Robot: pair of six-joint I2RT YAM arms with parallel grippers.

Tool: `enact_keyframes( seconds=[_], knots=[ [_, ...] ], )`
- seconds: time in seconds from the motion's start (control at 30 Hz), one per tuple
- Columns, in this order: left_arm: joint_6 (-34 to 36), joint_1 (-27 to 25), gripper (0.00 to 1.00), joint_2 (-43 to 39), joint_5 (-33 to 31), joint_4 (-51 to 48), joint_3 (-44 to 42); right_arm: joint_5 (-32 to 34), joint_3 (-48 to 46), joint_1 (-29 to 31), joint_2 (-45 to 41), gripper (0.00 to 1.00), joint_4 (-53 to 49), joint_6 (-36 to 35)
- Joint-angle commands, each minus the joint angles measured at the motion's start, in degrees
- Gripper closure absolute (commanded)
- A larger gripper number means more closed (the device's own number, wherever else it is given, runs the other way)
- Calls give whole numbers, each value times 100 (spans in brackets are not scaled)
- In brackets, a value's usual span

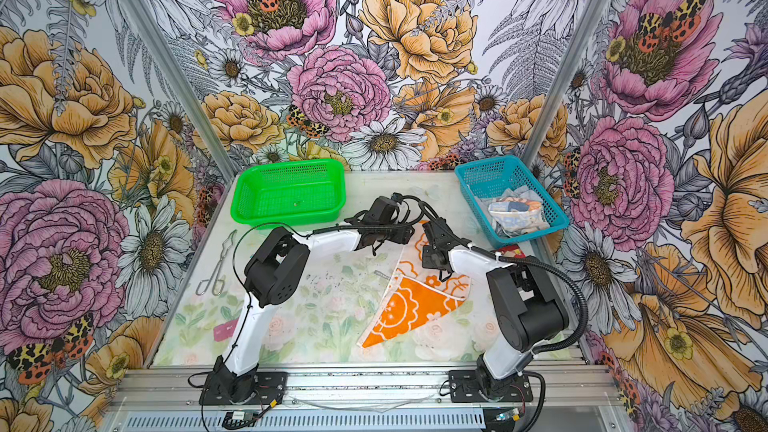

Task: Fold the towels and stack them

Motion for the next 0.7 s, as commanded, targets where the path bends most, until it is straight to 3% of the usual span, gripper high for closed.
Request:
enact_keyframes(
  seconds=[0.0,0.23,0.5,0.67],
  knots=[
    [245,-77,27,270,-277,62,359,128,54,-36,-411,100,-91,-150],
    [302,-86,27,955,-360,-177,1154,189,75,-76,-1002,100,-462,-315],
    [328,-158,29,1634,-444,-683,2144,79,106,-190,-1033,100,-567,-440],
    [392,-183,42,1921,-426,-1122,2620,59,121,-207,-1114,100,-579,-477]
  ],
)
